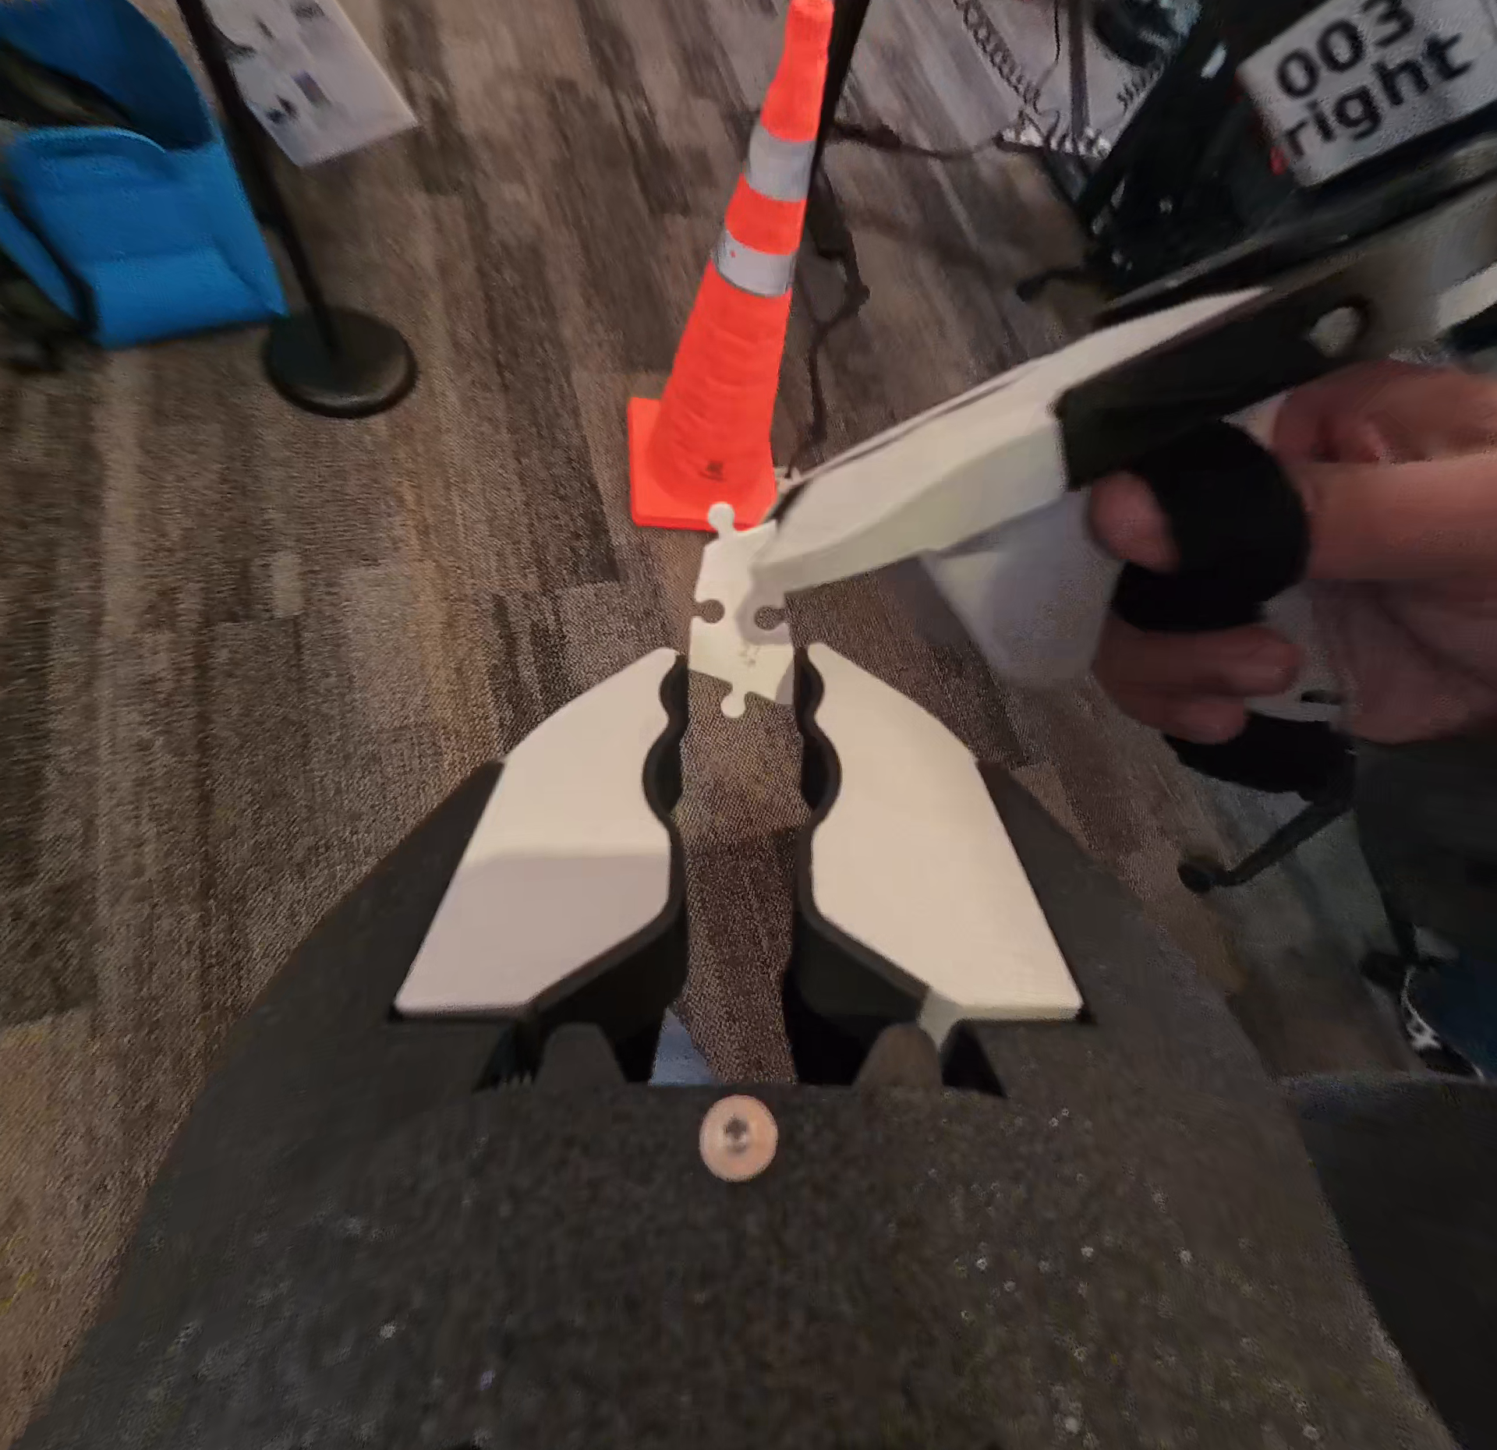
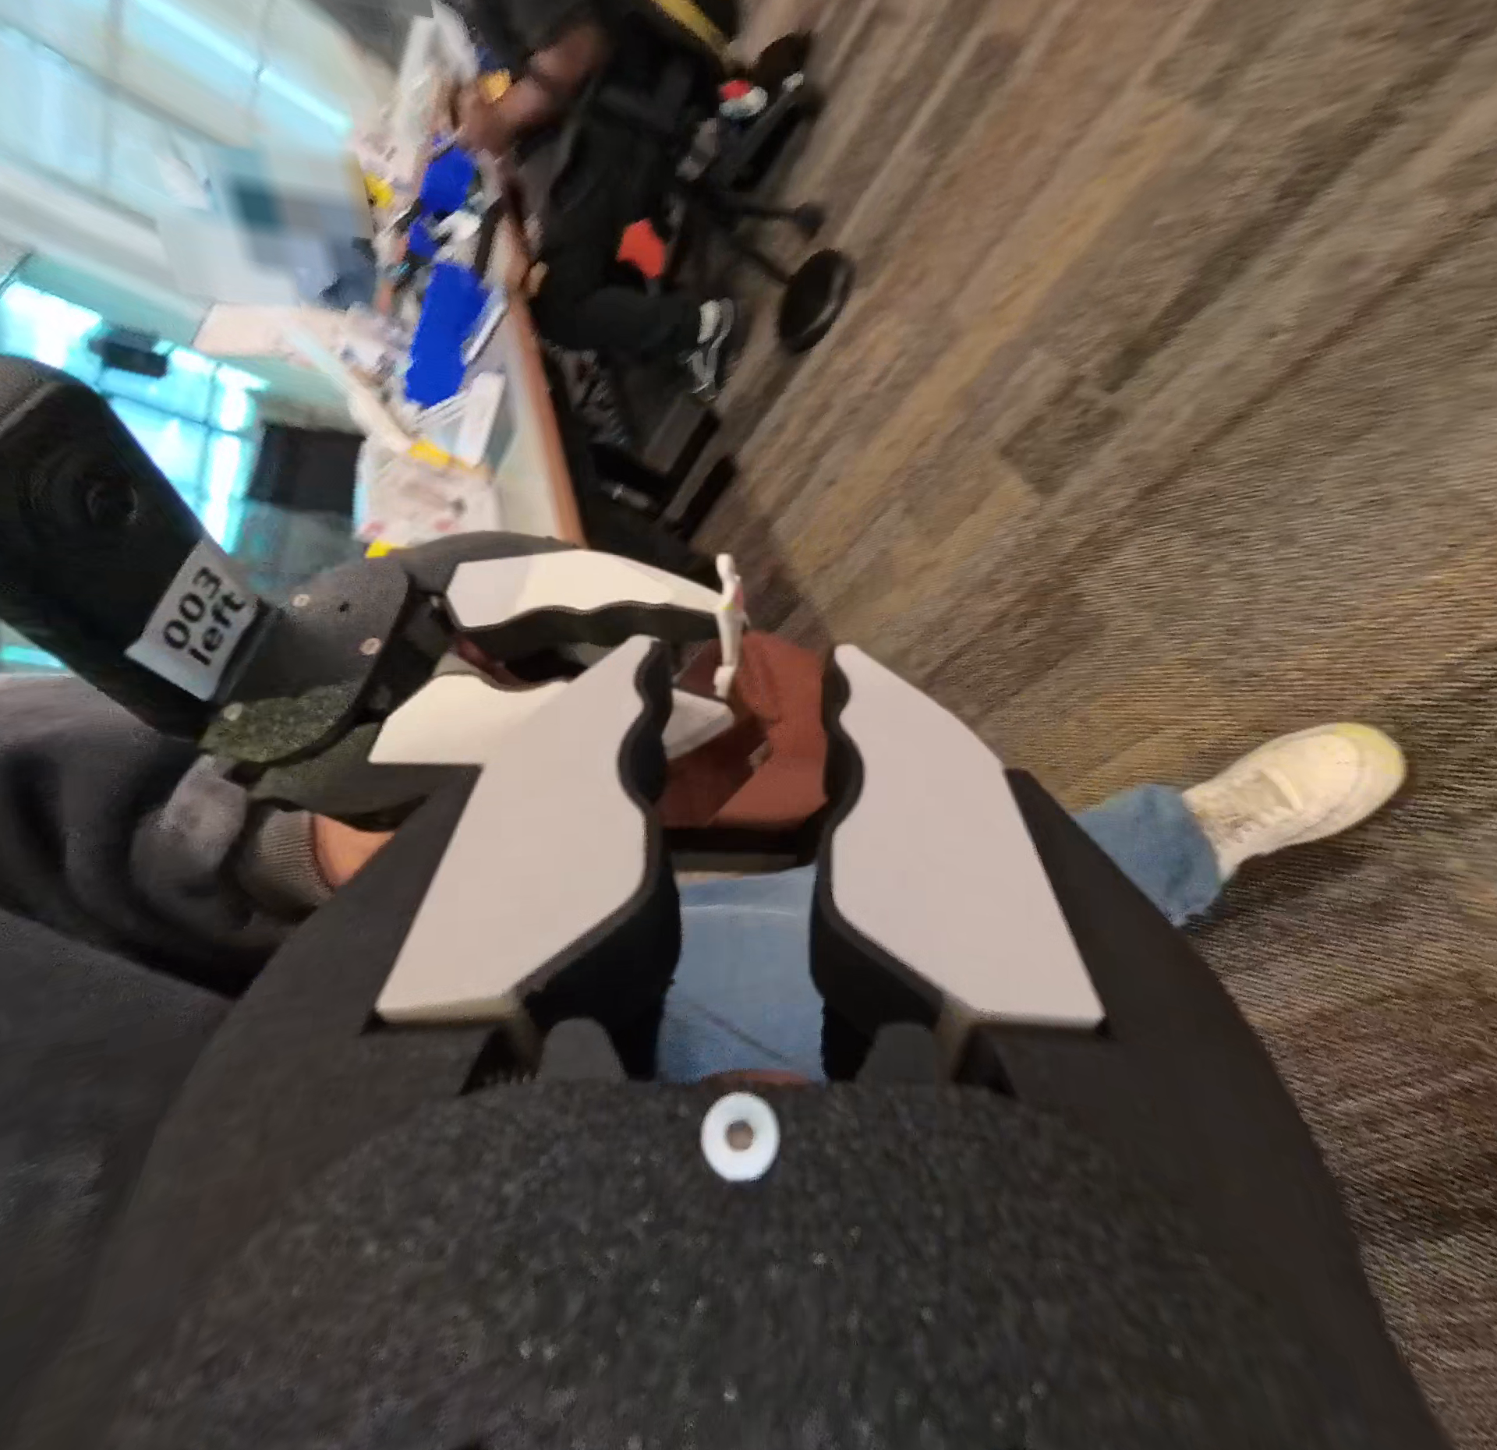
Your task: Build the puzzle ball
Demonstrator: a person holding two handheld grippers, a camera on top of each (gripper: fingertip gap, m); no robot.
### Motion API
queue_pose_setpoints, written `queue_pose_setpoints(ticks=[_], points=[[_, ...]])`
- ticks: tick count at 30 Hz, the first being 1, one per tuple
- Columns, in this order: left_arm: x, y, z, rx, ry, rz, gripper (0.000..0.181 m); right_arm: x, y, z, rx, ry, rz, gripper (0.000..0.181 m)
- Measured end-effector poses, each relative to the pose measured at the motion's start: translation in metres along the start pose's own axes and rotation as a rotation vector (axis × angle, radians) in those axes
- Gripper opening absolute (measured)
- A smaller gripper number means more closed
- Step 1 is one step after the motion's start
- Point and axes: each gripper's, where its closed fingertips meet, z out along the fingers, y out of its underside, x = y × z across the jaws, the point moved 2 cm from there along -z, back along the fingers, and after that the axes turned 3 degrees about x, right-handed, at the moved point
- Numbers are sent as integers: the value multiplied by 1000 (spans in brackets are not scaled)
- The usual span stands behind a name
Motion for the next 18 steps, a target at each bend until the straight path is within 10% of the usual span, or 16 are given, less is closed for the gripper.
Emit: queue_pose_setpoints(ticks=[8, 18], points=[[80, 75, -240, 47, -329, -166, 35, -212, 126, -2, -189, -117, -242, 3], [203, 310, -627, -14, -632, -537, 46, -425, 329, 33, -511, -409, -505, 3]])
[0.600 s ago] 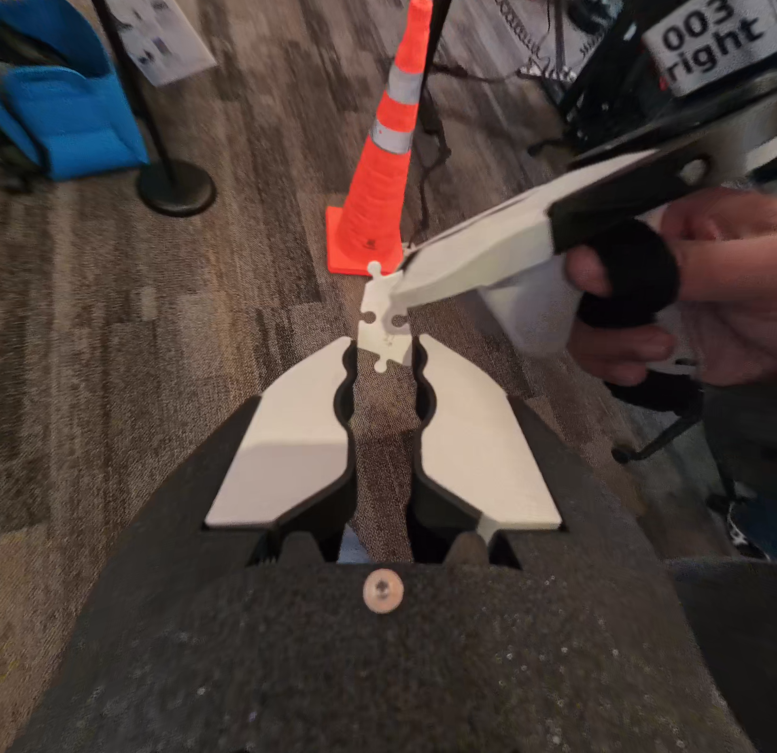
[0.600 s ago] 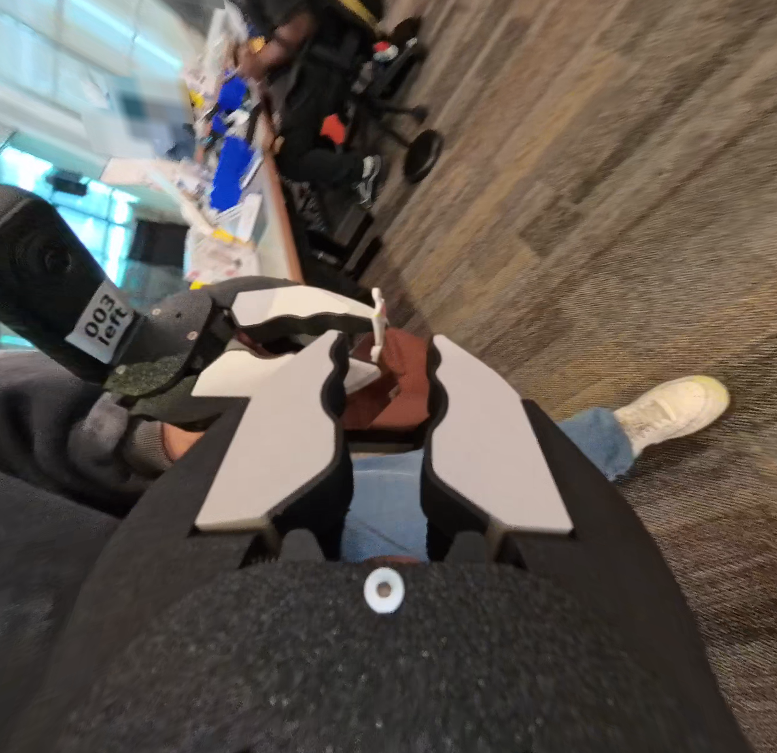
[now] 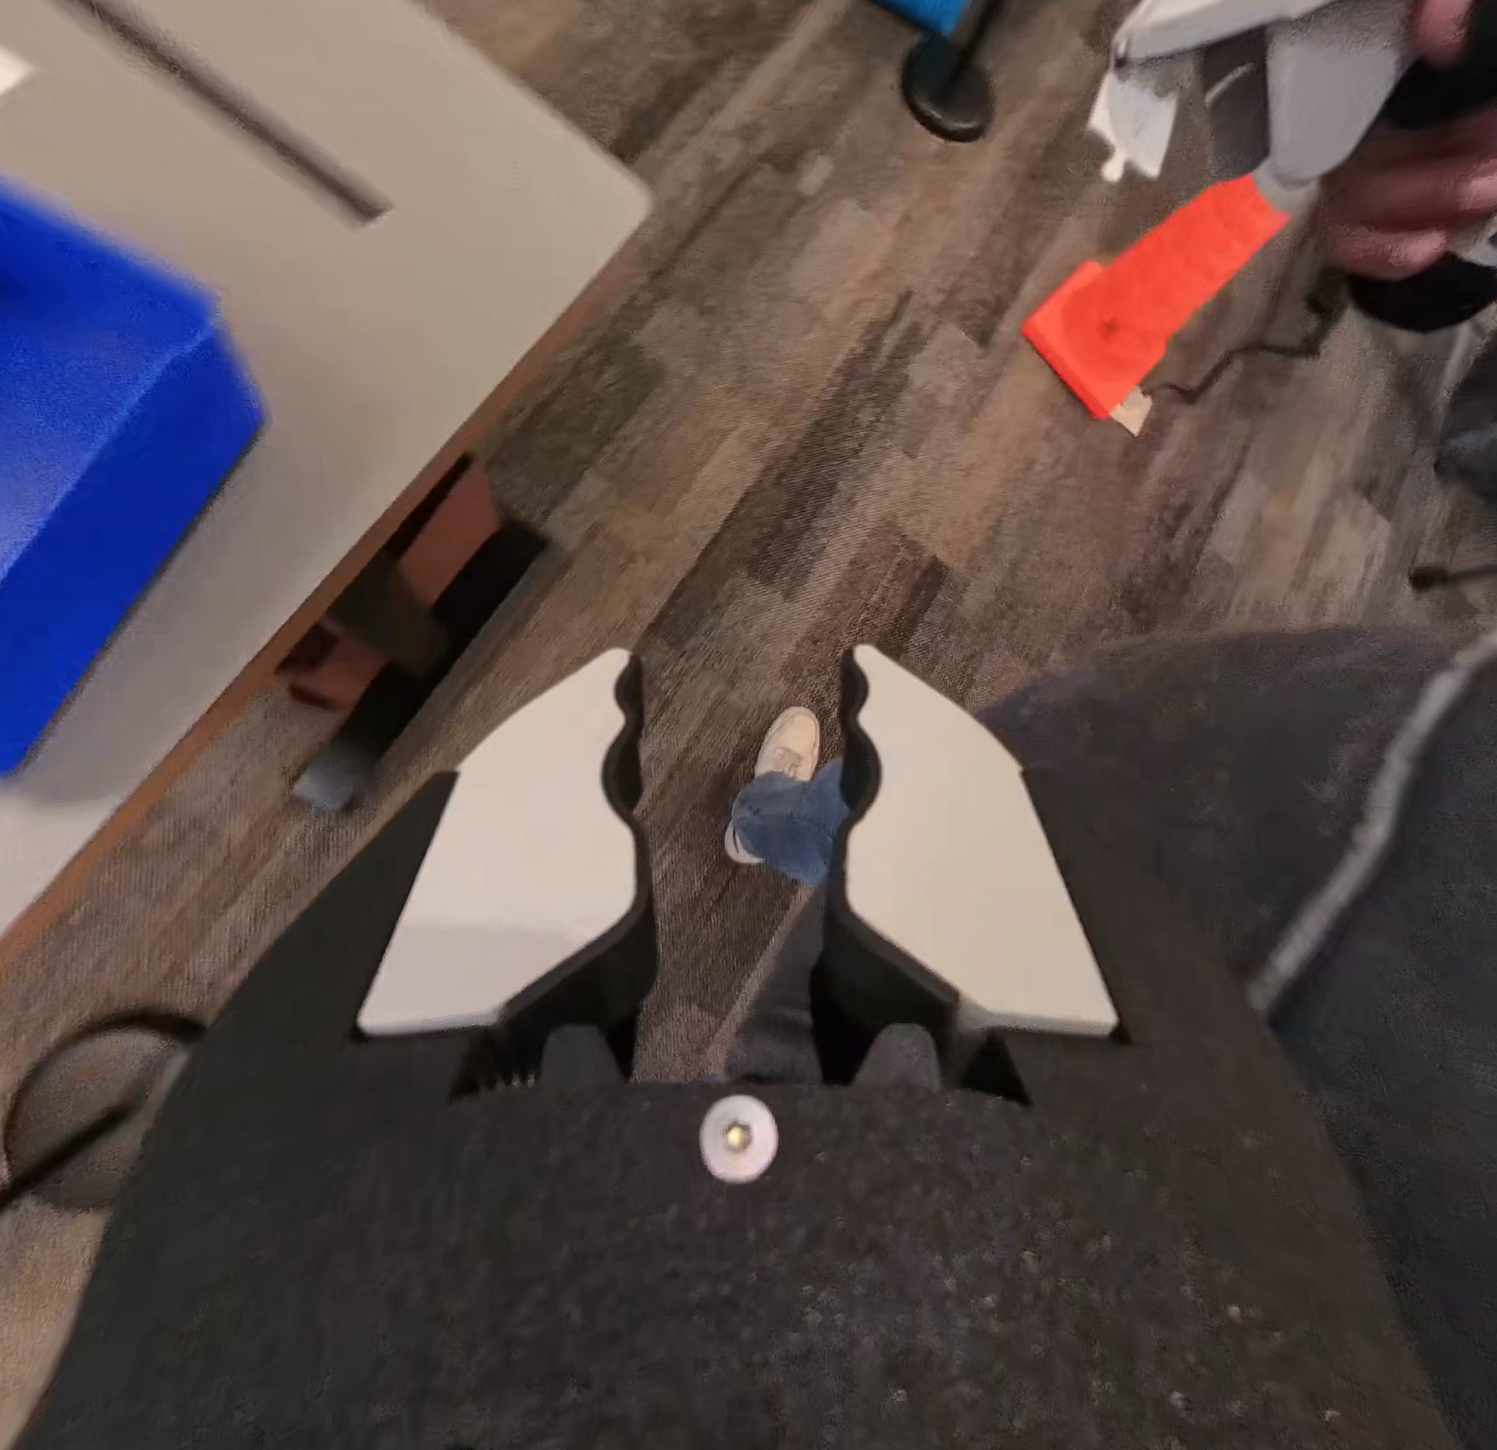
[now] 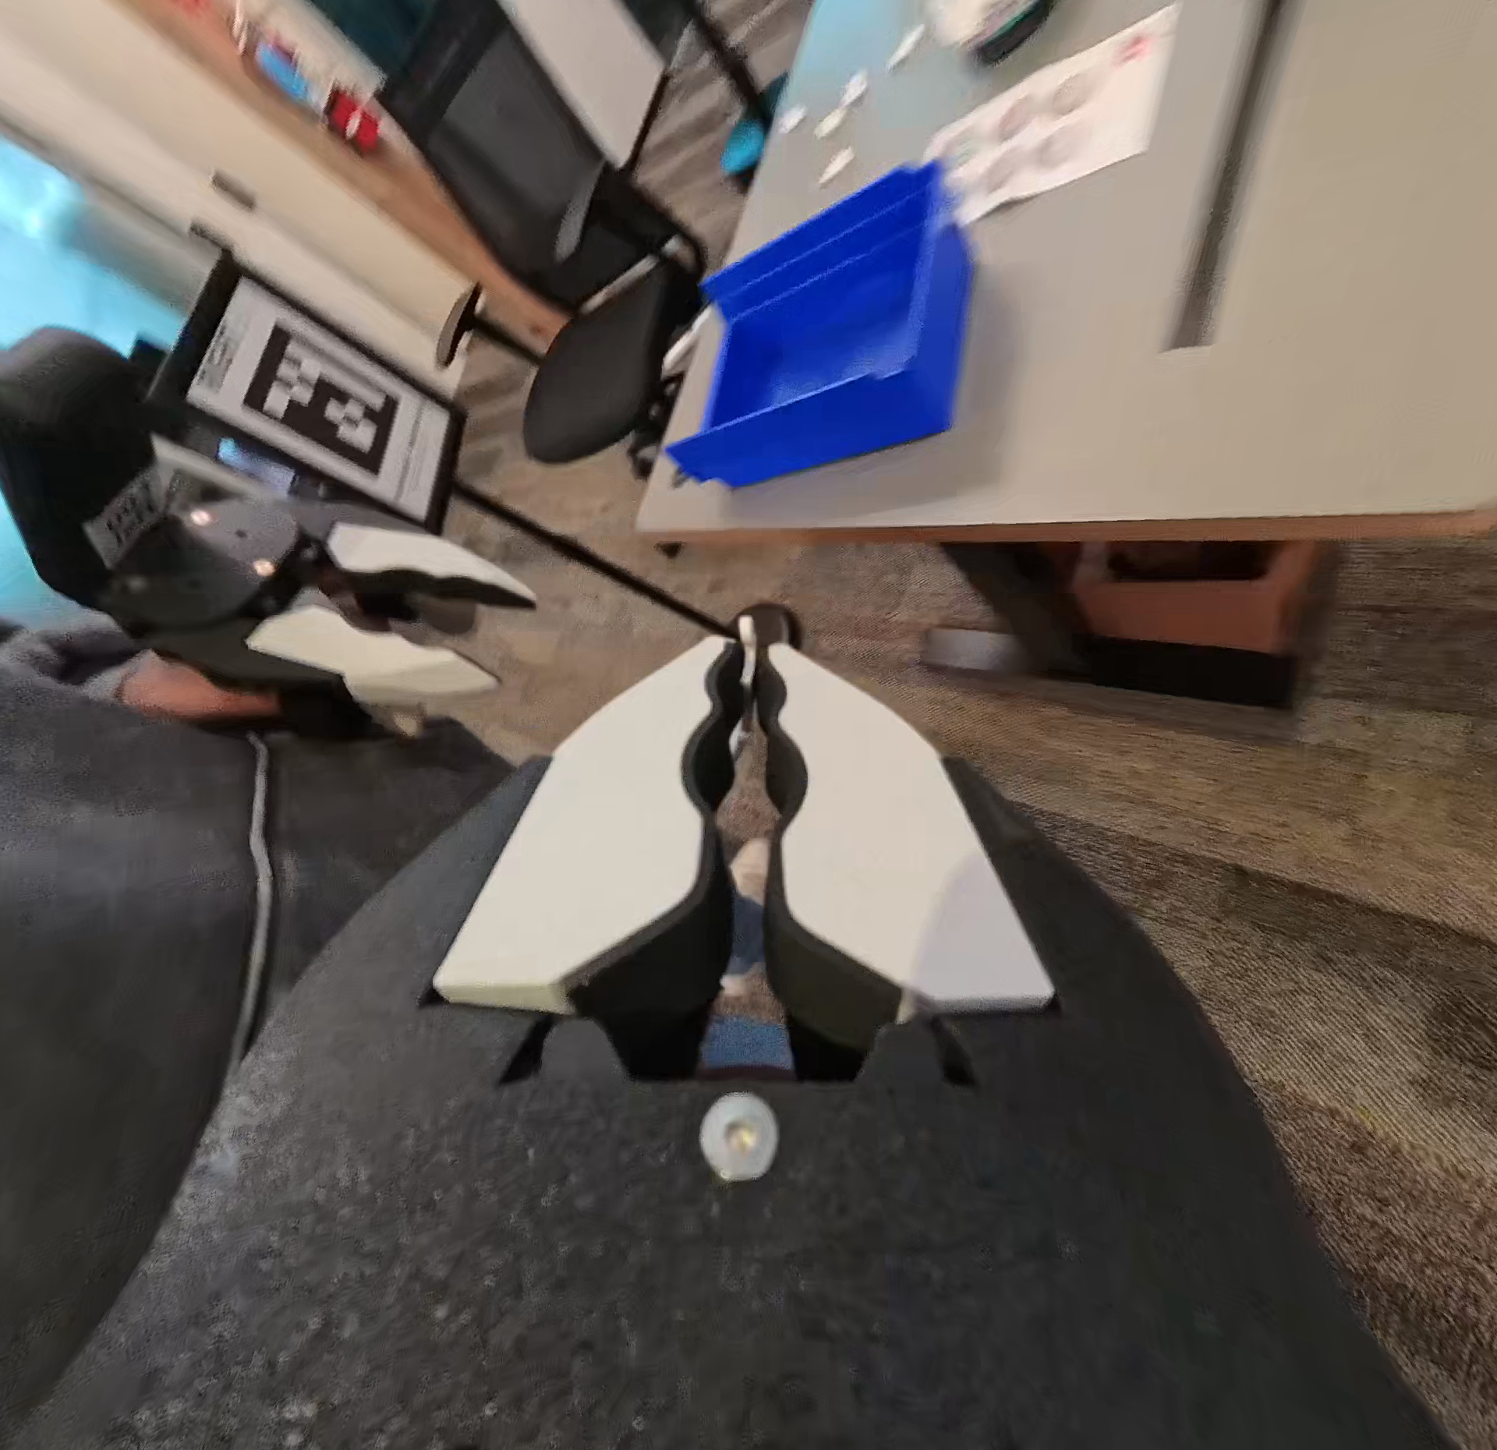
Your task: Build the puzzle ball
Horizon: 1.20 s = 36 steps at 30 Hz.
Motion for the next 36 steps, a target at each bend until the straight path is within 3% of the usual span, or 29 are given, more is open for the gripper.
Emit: queue_pose_setpoints(ticks=[4, 7, 12, 14, 18, 22, 26, 30, 33, 36], points=[[-83, 90, -148, 82, -120, -125, 49, -94, 23, 99, -109, -92, -92, 3], [-151, 171, -253, 120, -231, -191, 51, -182, 25, 186, -104, -166, -173, 3], [-288, 282, -403, 289, -368, -425, 47, -347, -16, 333, 14, -268, -272, 3], [-343, 313, -453, 324, -466, -470, 46, -402, -30, 385, 19, -311, -289, 3], [-446, 358, -550, 390, -629, -538, 44, -465, -46, 481, -46, -317, -344, 3], [-547, 393, -621, 403, -729, -547, 43, -480, -85, 574, -10, -272, -363, 3], [-660, 402, -659, 309, -734, -471, 43, -464, -133, 655, 69, -163, -344, 3], [-764, 353, -658, 237, -548, -362, 43, -453, -163, 720, 107, -71, -247, 3], [-823, 301, -640, 196, -412, -208, 43, -474, -180, 734, 123, -28, -234, 3], [-872, 238, -597, 161, -254, -71, 44, -498, -201, 706, 136, 72, -275, 3]])
